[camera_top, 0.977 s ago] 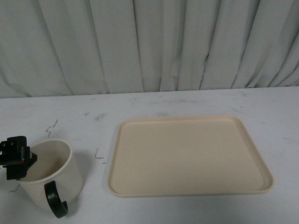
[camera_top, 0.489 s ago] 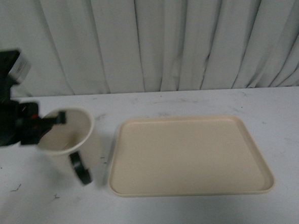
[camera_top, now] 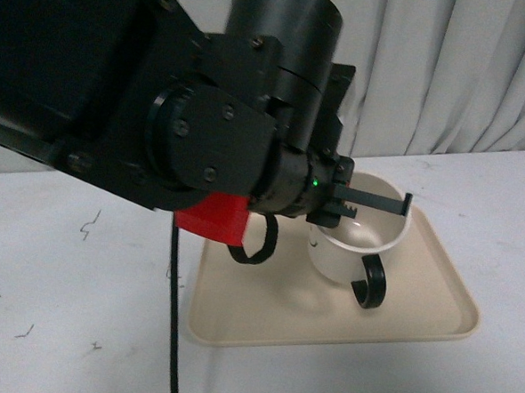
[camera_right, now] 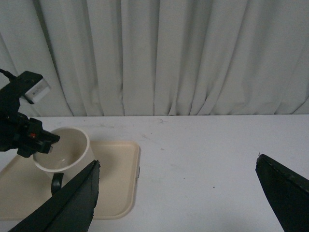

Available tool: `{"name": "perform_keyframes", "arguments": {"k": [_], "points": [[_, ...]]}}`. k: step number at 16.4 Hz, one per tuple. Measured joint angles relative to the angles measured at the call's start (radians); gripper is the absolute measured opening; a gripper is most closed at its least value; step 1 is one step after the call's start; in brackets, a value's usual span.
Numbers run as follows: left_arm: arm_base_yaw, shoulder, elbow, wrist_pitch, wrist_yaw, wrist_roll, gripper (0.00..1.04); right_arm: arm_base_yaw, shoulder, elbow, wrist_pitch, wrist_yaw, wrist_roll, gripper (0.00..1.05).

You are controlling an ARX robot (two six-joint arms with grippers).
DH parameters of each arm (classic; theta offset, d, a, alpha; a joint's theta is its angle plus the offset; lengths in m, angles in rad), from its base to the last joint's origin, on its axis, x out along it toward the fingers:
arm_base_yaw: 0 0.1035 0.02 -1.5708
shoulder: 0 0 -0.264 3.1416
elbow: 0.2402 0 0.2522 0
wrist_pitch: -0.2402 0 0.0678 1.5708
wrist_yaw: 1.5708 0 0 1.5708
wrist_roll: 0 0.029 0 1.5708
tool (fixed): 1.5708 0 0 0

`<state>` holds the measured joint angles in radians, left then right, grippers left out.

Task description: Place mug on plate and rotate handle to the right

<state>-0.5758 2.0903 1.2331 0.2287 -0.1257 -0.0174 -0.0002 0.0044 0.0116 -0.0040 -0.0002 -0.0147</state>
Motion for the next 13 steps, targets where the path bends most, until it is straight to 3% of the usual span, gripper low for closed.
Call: {"name": "perform_keyframes", "arguments": {"k": [3, 6, 8, 10, 11, 12, 13], "points": [[0.003, 0.064, 0.046, -0.044, -0.024, 0.018, 0.03, 0.0, 0.0, 0.0, 0.0, 0.0, 0.0, 0.98], [0.004, 0.068, 0.055, -0.099, -0.066, 0.037, 0.33, 0.0, 0.0, 0.0, 0.0, 0.0, 0.0, 0.98], [-0.016, -0.017, -0.014, -0.082, -0.028, 0.097, 0.56, 0.0, 0.0, 0.0, 0.0, 0.0, 0.0, 0.98], [-0.029, -0.235, -0.141, 0.11, 0.085, 0.191, 0.78, 0.0, 0.0, 0.0, 0.0, 0.0, 0.0, 0.98], [-0.028, -0.381, -0.228, 0.303, 0.085, 0.253, 0.91, 0.0, 0.0, 0.0, 0.0, 0.0, 0.0, 0.98], [-0.026, -0.443, -0.262, 0.423, 0.037, 0.266, 0.97, 0.0, 0.0, 0.0, 0.0, 0.001, 0.0, 0.98], [-0.023, -0.481, -0.32, 0.556, -0.157, 0.204, 0.87, 0.0, 0.0, 0.0, 0.001, -0.001, 0.0, 0.98]]}}
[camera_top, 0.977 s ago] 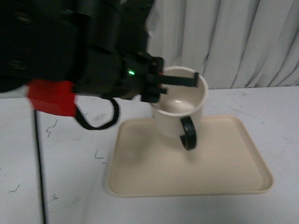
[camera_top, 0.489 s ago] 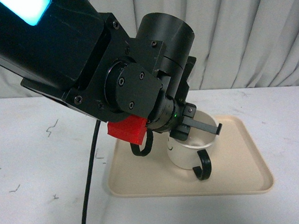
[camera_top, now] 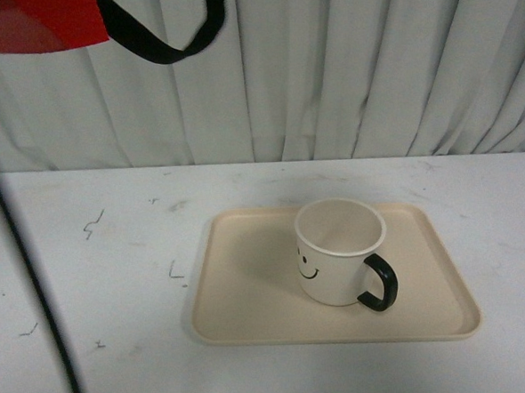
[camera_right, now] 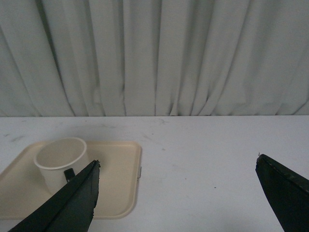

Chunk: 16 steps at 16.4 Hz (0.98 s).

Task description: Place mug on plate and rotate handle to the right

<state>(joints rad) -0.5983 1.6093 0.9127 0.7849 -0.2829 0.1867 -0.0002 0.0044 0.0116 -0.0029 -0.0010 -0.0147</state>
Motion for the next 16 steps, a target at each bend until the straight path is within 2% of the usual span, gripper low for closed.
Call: {"name": "perform_keyframes", "arguments": {"k": [1, 2, 4, 10, 11, 12, 16], "points": [[0.039, -0.035, -0.141, 0.063, -0.16, -0.076, 0.74, 0.0, 0.0, 0.0, -0.001, 0.001, 0.0, 0.98], [0.092, -0.06, -0.268, 0.08, -0.203, -0.124, 0.63, 0.0, 0.0, 0.0, -0.002, 0.001, 0.0, 0.98], [0.19, -0.227, -0.451, 0.131, -0.145, -0.164, 0.38, 0.0, 0.0, 0.0, -0.001, 0.001, 0.0, 0.98], [0.237, -0.339, -0.529, 0.147, -0.084, -0.178, 0.2, 0.0, 0.0, 0.0, -0.001, 0.001, 0.0, 0.98], [0.266, -0.37, -0.584, 0.134, -0.051, -0.18, 0.09, 0.0, 0.0, 0.0, -0.002, 0.001, 0.0, 0.98], [0.3, -0.401, -0.645, 0.116, -0.016, -0.182, 0.02, 0.0, 0.0, 0.0, -0.001, 0.001, 0.0, 0.98], [0.408, -0.615, -0.764, 0.053, 0.093, -0.183, 0.02, 0.0, 0.0, 0.0, -0.001, 0.001, 0.0, 0.98]]}}
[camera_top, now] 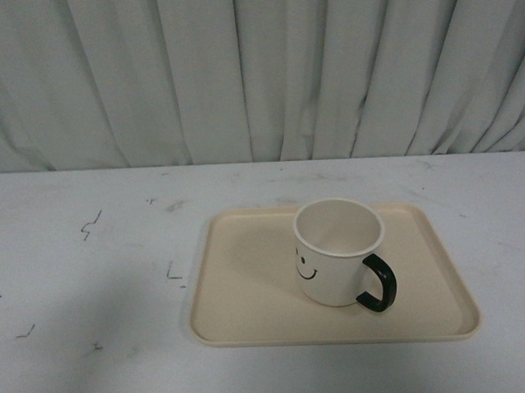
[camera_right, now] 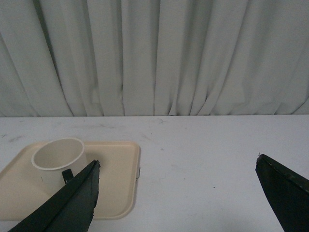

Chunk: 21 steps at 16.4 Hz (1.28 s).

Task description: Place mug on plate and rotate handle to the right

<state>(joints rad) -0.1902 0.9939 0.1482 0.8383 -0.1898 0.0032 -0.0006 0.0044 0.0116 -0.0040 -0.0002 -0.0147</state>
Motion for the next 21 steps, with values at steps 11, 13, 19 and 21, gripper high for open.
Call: {"name": "perform_keyframes", "arguments": {"k": [11, 13, 19, 21], "points": [[0.187, -0.491, -0.14, -0.345, 0.19, -0.001, 0.02, 0.0, 0.0, 0.0, 0.0, 0.0, 0.0, 0.98], [0.187, -0.568, -0.14, -0.41, 0.19, -0.001, 0.02, 0.0, 0.0, 0.0, 0.0, 0.0, 0.0, 0.98], [0.187, -0.73, -0.14, -0.575, 0.19, -0.001, 0.02, 0.0, 0.0, 0.0, 0.0, 0.0, 0.0, 0.98], [0.187, -0.77, -0.14, -0.613, 0.19, -0.001, 0.02, 0.0, 0.0, 0.0, 0.0, 0.0, 0.0, 0.98]]}}
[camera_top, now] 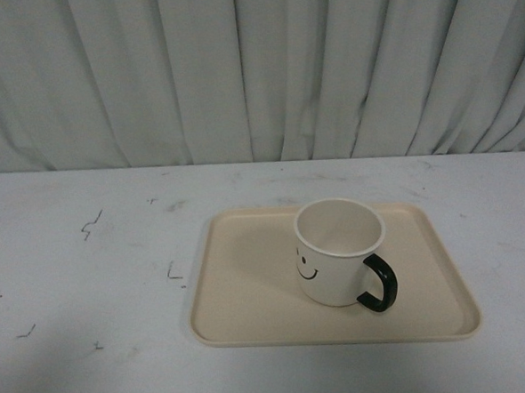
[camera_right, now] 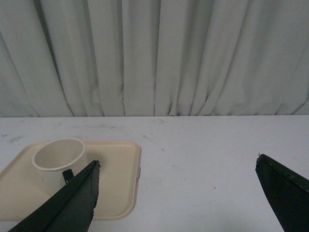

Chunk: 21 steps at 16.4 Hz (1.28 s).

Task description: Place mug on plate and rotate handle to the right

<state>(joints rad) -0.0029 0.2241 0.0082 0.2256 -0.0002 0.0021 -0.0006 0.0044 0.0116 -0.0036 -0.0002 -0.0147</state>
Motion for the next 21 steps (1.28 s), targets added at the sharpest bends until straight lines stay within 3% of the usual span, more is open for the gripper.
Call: {"name": "perform_keyframes", "arguments": {"k": [3, 5, 8, 16, 21], "points": [[0.0, -0.048, 0.0, -0.049, 0.0, 0.0, 0.02, 0.0, 0.0, 0.0, 0.0, 0.0, 0.0, 0.98], [0.0, -0.192, 0.0, -0.241, 0.0, 0.0, 0.02, 0.0, 0.0, 0.0, 0.0, 0.0, 0.0, 0.98], [0.0, -0.215, 0.0, -0.233, 0.0, -0.001, 0.02, 0.0, 0.0, 0.0, 0.0, 0.0, 0.0, 0.98], [0.0, -0.215, 0.0, -0.23, 0.0, -0.002, 0.97, 0.0, 0.0, 0.0, 0.0, 0.0, 0.0, 0.98], [0.0, -0.215, 0.0, -0.23, 0.0, -0.002, 0.98, 0.0, 0.0, 0.0, 0.0, 0.0, 0.0, 0.98]]}}
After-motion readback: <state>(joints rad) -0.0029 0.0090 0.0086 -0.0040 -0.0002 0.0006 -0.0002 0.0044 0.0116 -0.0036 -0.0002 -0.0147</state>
